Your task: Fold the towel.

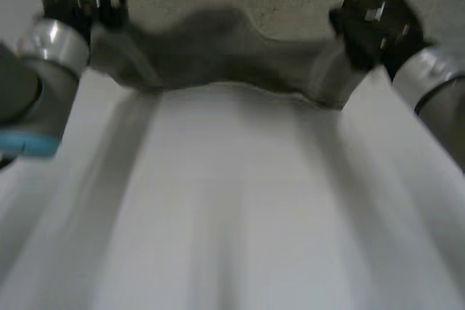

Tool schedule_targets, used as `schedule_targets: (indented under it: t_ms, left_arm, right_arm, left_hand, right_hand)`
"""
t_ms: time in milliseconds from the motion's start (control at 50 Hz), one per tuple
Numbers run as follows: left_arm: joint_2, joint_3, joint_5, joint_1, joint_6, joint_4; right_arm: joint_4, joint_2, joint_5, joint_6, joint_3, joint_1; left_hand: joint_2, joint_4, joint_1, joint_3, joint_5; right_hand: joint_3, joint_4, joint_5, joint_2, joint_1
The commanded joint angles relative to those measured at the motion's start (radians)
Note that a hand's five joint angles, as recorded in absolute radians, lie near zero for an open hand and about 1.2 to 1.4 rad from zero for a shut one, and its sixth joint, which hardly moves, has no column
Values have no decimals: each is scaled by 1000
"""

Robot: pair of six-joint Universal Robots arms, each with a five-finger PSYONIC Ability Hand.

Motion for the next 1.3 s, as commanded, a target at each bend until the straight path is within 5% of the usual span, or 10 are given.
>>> schedule_targets:
  t_ms: [20, 280, 460, 480, 540, 720, 880, 1020, 1300]
  left_arm:
    - [78, -503, 158, 70, 39, 242]
    - [-106, -666, 181, 111, 352, 323]
    - [-135, -612, 178, 102, 343, 339]
    - [-141, -599, 177, 95, 342, 339]
    - [-158, -569, 174, 84, 342, 339]
    - [-207, -483, 168, 39, 336, 337]
    - [-292, -353, 165, 33, 334, 317]
    - [-402, -157, 163, 36, 332, 177]
    - [-507, 46, 161, 42, 265, -141]
  right_arm:
    - [-30, 3, -73, -8, 283, -10]
    - [-89, -11, -87, 3, 503, -16]
    - [-89, -75, -92, 72, 538, -13]
    - [-87, -77, -93, 90, 538, -13]
    - [-89, -81, -98, 142, 538, -16]
    - [-87, -183, -99, 323, 526, -36]
    - [-93, -302, -95, 452, 526, -182]
    - [-104, -266, -75, 460, 512, -298]
    - [-103, -12, -4, 394, 437, -301]
  left_hand:
    - [35, 37, 39, 13, 26]
    - [35, 37, 39, 13, 26]
    - [-41, -38, -37, -63, -50]
    - [-427, -425, -423, -449, -437]
    - [-727, -725, -723, -749, -736]
    - [-807, -805, -803, -829, -816]
    - [-798, -796, -794, -820, -807]
    - [-807, -805, -803, -829, -816]
    - [-795, -793, -791, -817, -804]
  right_hand:
    - [62, 64, 50, 79, 59]
    - [62, 64, 50, 79, 59]
    - [62, 64, 50, 79, 59]
    - [62, 64, 50, 79, 59]
    - [62, 64, 50, 79, 59]
    - [62, 64, 50, 79, 59]
    - [62, 64, 50, 79, 59]
    - [62, 64, 50, 79, 59]
    - [62, 64, 50, 79, 59]
